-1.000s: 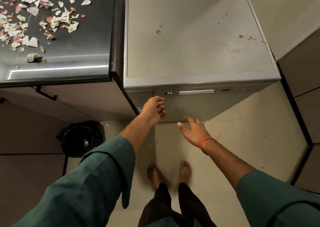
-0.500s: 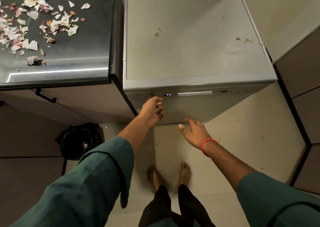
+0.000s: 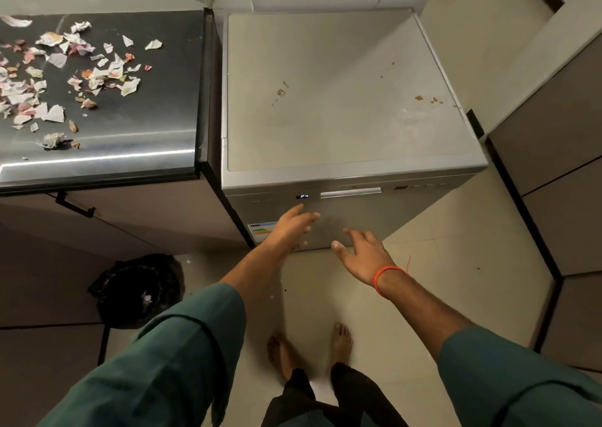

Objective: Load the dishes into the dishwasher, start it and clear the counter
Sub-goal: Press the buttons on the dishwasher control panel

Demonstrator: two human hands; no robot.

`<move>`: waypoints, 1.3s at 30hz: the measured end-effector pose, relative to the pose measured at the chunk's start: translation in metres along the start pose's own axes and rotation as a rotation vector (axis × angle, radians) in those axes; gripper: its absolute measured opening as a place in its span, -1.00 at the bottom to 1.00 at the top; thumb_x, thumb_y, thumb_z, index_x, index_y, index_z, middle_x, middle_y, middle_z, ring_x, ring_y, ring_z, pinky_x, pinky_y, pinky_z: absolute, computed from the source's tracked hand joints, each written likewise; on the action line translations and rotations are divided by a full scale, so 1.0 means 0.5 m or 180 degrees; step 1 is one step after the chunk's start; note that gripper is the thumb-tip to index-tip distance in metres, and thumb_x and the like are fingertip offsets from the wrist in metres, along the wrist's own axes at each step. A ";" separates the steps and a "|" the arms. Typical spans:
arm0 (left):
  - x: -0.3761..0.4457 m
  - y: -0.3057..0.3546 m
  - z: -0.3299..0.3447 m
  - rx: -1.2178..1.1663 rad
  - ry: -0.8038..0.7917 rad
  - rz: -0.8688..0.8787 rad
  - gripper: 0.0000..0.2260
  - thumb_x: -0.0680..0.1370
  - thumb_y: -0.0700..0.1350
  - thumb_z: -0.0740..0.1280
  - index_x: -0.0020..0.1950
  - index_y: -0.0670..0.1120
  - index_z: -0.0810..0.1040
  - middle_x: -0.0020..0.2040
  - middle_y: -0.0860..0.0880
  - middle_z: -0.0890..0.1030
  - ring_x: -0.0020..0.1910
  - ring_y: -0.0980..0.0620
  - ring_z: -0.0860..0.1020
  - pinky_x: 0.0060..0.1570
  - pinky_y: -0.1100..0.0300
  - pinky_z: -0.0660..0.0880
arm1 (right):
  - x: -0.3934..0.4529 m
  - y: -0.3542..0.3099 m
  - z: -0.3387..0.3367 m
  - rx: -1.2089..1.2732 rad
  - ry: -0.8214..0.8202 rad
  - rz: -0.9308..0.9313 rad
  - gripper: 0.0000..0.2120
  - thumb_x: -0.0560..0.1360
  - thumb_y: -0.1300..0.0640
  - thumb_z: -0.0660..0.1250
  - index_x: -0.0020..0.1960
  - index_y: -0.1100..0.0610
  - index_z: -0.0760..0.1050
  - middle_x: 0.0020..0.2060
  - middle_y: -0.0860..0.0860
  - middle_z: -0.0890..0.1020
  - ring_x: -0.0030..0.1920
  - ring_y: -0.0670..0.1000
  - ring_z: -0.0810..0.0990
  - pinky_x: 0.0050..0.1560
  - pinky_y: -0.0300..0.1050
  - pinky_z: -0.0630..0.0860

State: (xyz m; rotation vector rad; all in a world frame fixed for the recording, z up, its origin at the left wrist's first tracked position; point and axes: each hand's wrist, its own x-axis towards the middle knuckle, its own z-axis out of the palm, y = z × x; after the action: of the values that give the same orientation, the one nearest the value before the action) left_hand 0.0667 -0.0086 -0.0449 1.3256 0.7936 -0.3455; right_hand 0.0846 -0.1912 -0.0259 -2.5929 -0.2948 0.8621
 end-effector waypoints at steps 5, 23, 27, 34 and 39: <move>-0.008 -0.011 0.030 0.0059 -0.0128 0.0033 -0.38 0.62 0.05 0.38 0.63 0.04 0.23 0.51 -0.01 0.42 0.29 0.04 0.49 0.03 0.10 0.51 | 0.008 0.049 -0.044 0.0117 0.0086 0.0122 -0.44 0.63 -0.21 0.15 0.55 0.01 0.26 0.49 0.14 0.33 0.50 0.17 0.27 0.47 0.09 0.30; -0.001 -0.026 0.263 -0.0421 0.0040 -0.0437 -0.40 0.63 0.05 0.36 0.62 0.02 0.24 0.37 0.01 0.52 0.34 0.00 0.51 0.22 0.04 0.50 | 0.199 0.275 -0.206 0.1775 -0.0012 0.0906 -0.36 0.62 -0.20 0.21 0.59 0.08 0.18 0.50 0.13 0.37 0.47 0.19 0.37 0.48 0.09 0.30; 0.005 -0.028 0.306 -0.0439 0.0042 -0.0498 -0.43 0.63 0.05 0.36 0.61 0.04 0.26 0.38 0.02 0.52 0.29 0.04 0.55 0.23 0.03 0.52 | 0.240 0.328 -0.226 0.2681 0.0009 0.1245 -0.38 0.62 -0.08 0.26 0.60 0.00 0.13 0.49 0.09 0.38 0.41 0.20 0.44 0.44 0.22 0.36; 0.010 -0.018 0.330 -0.0464 0.0168 -0.0496 -0.43 0.63 0.06 0.36 0.61 0.05 0.27 0.41 -0.01 0.51 0.29 0.01 0.56 0.23 0.04 0.53 | 0.269 0.363 -0.251 0.2804 -0.0199 0.1006 -0.20 0.55 0.24 0.38 0.61 -0.17 0.05 0.39 0.13 0.48 0.36 0.18 0.50 0.40 0.19 0.41; 0.009 -0.006 0.335 -0.0579 0.0301 -0.0490 -0.44 0.64 0.04 0.35 0.61 0.04 0.27 0.41 -0.02 0.51 0.28 -0.01 0.57 0.19 0.04 0.53 | 0.271 0.357 -0.243 0.3288 -0.0288 0.1096 -0.15 0.52 0.29 0.42 0.60 -0.19 0.06 0.42 0.15 0.46 0.34 0.16 0.52 0.13 0.04 0.57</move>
State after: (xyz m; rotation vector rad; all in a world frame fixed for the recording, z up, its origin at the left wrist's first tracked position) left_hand 0.1206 -0.1671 -0.0441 1.1198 0.9866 -0.3258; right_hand 0.2789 -0.3454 -0.0842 -1.6422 0.4803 0.9083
